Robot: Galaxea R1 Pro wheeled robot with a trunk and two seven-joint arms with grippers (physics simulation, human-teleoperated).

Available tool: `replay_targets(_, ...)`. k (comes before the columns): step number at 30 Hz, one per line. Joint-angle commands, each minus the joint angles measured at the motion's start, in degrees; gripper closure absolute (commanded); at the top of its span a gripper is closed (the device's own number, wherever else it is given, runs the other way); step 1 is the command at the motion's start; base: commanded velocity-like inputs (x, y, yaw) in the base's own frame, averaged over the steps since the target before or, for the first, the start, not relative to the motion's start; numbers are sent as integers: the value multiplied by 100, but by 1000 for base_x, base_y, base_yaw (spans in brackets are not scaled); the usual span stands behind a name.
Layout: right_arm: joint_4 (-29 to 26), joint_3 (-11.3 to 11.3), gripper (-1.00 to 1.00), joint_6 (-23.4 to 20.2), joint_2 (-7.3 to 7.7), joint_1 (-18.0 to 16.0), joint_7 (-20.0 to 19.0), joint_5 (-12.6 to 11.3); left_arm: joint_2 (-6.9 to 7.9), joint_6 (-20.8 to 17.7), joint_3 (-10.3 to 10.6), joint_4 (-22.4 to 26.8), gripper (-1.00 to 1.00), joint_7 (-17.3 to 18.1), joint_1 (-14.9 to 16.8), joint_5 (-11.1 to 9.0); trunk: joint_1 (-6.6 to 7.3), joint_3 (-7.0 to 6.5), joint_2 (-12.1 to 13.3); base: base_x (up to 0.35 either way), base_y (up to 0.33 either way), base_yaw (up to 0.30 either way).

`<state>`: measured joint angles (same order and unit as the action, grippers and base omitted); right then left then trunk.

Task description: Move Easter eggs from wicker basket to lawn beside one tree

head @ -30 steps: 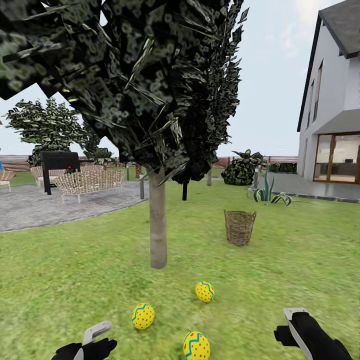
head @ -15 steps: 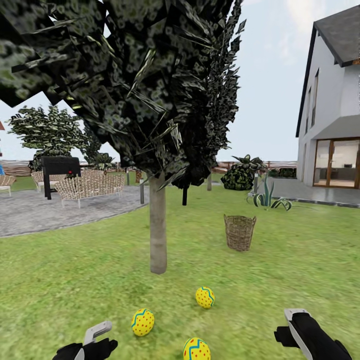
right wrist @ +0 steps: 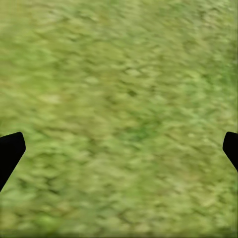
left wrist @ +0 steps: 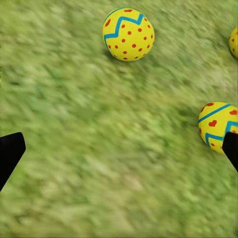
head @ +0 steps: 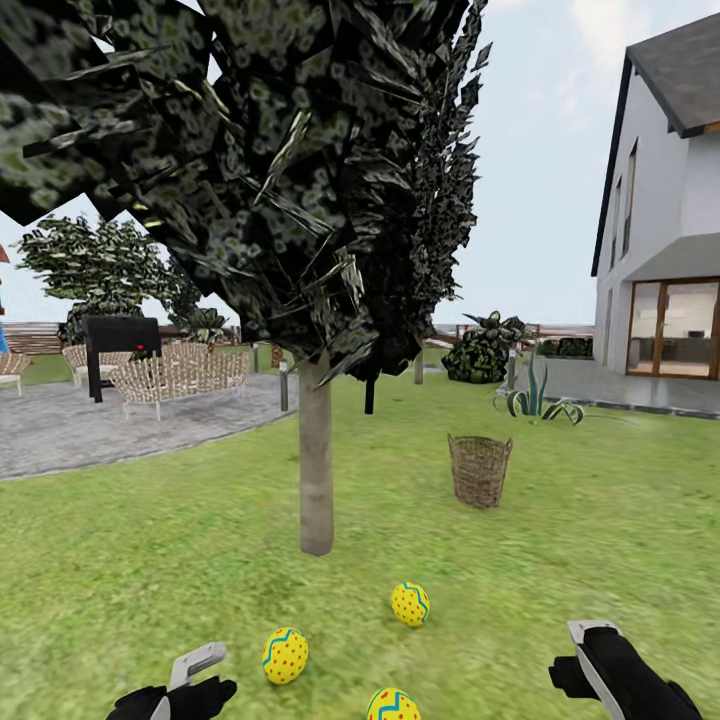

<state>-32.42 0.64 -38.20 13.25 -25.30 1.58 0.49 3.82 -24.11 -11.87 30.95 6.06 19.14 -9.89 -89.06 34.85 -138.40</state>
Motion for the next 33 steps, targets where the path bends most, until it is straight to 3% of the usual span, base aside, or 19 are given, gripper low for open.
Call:
replay_targets(1, -6, 6, -100, -32, -2, -2, 9, 3, -3, -40, -26, 8, -100, 19, 2, -22, 24, -1, 37, 0, 0, 0)
replay_targets(33, 8, 0, -100, -38, -6, -4, 9, 10, -73, -10, -8, -72, -100, 14, 2, -6, 727, -277, 1321, 0, 0, 0)
